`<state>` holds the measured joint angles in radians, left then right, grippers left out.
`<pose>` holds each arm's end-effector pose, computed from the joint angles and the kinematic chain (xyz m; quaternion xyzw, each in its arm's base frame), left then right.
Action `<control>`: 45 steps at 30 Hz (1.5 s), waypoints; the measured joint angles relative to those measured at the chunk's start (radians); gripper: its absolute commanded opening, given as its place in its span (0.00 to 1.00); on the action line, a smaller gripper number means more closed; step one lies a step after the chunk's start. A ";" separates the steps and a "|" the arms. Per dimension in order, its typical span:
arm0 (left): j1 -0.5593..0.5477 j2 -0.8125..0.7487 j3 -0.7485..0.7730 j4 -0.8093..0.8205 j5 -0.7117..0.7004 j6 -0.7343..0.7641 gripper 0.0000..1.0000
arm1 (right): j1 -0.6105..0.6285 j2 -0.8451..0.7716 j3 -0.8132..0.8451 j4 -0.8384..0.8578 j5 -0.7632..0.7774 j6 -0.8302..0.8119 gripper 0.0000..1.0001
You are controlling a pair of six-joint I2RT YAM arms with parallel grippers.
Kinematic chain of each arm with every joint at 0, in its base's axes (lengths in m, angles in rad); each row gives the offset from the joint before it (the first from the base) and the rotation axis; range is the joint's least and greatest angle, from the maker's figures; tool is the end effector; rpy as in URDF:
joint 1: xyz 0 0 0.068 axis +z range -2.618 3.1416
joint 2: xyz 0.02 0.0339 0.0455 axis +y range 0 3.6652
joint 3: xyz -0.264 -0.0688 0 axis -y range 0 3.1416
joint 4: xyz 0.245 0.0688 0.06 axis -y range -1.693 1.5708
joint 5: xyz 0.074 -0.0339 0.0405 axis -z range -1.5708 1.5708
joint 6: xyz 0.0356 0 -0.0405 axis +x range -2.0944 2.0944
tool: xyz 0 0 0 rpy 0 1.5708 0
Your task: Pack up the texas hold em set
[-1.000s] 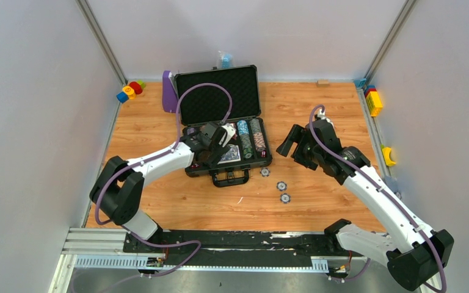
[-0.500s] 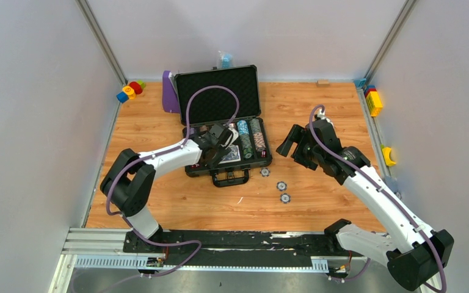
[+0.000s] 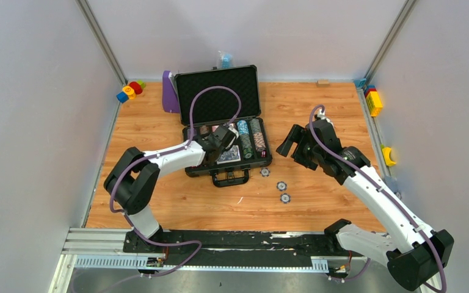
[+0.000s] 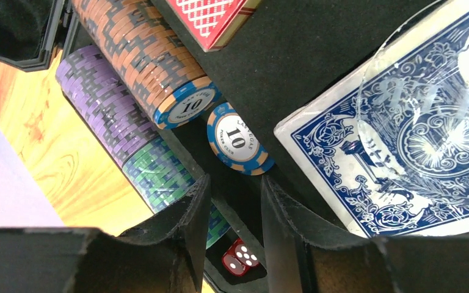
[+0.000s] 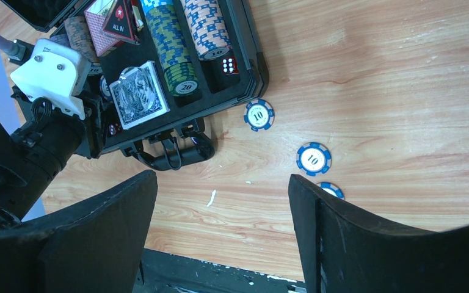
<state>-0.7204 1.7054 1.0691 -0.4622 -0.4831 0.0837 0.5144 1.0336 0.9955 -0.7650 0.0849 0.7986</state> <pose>0.2635 -0.2093 0.1838 0.3179 0.8906 0.1498 0.2885 0.1826 0.0997 0.3122 0.1469 0.9148 0.1972 0.3204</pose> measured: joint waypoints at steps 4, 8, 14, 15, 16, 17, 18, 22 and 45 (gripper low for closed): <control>-0.007 -0.029 -0.048 0.064 -0.024 -0.013 0.41 | 0.000 0.000 0.000 0.000 0.000 0.000 0.80; -0.006 -0.050 -0.081 0.111 -0.024 -0.020 0.43 | 0.000 -0.002 0.000 0.000 0.000 -0.001 0.80; -0.006 -0.040 -0.063 0.087 0.000 -0.020 0.59 | 0.000 -0.010 0.000 0.000 0.000 0.000 0.80; -0.006 -0.037 -0.056 0.073 0.008 -0.018 0.61 | 0.000 -0.012 0.000 0.000 0.000 0.000 0.80; -0.005 -0.036 -0.050 0.066 0.013 -0.013 0.61 | 0.000 -0.013 0.000 0.000 0.000 0.000 0.80; -0.001 -0.032 -0.042 0.056 0.019 -0.007 0.61 | 0.000 -0.014 0.000 0.000 0.000 0.000 0.80; 0.003 -0.026 -0.031 0.042 0.028 0.002 0.61 | 0.000 -0.014 0.000 0.000 0.000 0.000 0.80; 0.007 0.015 0.029 -0.025 0.042 0.043 0.58 | 0.000 -0.014 0.000 0.000 0.000 0.000 0.80; 0.021 0.100 0.136 -0.130 0.115 0.378 0.51 | 0.000 -0.038 0.012 -0.004 -0.008 -0.001 0.80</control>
<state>-0.6998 1.8050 1.2049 -0.5922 -0.3683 0.4622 0.5144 0.9955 1.0077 -0.7692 0.0772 0.7979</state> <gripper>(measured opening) 0.540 0.798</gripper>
